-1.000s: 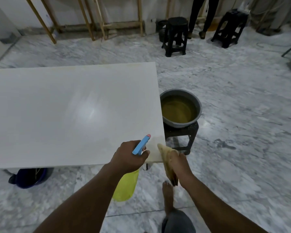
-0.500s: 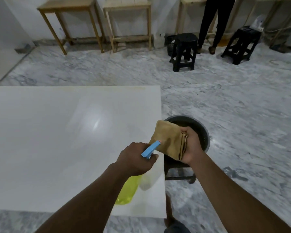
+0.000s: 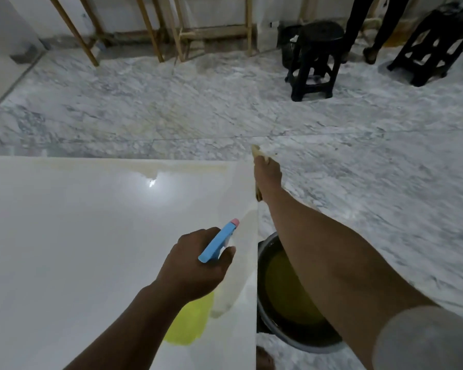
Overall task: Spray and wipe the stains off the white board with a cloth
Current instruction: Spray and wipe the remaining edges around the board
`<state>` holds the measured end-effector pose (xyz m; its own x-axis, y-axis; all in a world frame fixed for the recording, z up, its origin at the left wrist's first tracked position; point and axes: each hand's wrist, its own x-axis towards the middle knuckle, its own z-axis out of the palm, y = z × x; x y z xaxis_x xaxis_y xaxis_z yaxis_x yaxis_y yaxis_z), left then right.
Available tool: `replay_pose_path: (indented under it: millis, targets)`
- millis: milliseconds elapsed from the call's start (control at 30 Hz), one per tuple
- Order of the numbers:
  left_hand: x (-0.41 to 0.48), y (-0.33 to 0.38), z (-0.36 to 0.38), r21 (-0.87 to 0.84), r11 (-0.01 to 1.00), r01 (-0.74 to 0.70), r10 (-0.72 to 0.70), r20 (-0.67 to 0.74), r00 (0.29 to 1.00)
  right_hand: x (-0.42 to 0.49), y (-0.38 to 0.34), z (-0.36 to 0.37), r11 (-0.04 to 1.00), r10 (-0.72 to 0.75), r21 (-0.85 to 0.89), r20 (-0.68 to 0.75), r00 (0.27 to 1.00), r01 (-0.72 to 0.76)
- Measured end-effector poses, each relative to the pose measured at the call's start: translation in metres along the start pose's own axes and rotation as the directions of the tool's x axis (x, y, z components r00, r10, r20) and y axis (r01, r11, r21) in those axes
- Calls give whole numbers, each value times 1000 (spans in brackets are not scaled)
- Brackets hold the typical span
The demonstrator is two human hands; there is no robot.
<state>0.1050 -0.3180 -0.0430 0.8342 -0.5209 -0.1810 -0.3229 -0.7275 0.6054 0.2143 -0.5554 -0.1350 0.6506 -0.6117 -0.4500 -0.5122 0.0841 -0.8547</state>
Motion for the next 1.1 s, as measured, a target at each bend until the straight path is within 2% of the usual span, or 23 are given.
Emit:
replay_pose_path:
  millis: [133,233,367,533,633,767,900,933,1033,1100]
  targets:
    - [17,-4,8,-47,999,11,-11,3,1000,11,13,26,994,-99,-33,109,989,103]
    - [17,-6,15,-59,998,13,-11,26,1000,4,17,27,988,-107,-103,54,993,112]
    - [6,-5,19,-64,998,25,-21,50,999,-13,50,25,887,-285,-353,88,955,297]
    - [-31,-1,12,-67,998,11,-9,28,1000,-65,90,23,866,-306,-389,84,948,314]
    - [-64,1,9,-67,998,14,-13,15,1000,-112,118,17,815,-325,-467,120,938,343]
    - [-129,-2,6,-78,997,-5,4,-6,1000,-180,162,11,873,-330,-345,103,938,345]
    - [-213,-12,8,-80,997,-13,10,-32,999,-267,204,3,890,-315,-307,123,941,338]
    - [-230,-15,9,-83,996,-21,17,-41,999,-285,214,0,879,-312,-337,126,942,336]
    - [-288,-23,13,-97,994,-42,38,-47,998,-342,244,-8,751,-322,-561,148,935,347]
    - [-327,-30,17,-115,992,-56,50,-52,997,-379,263,-12,784,-287,-541,122,950,306]
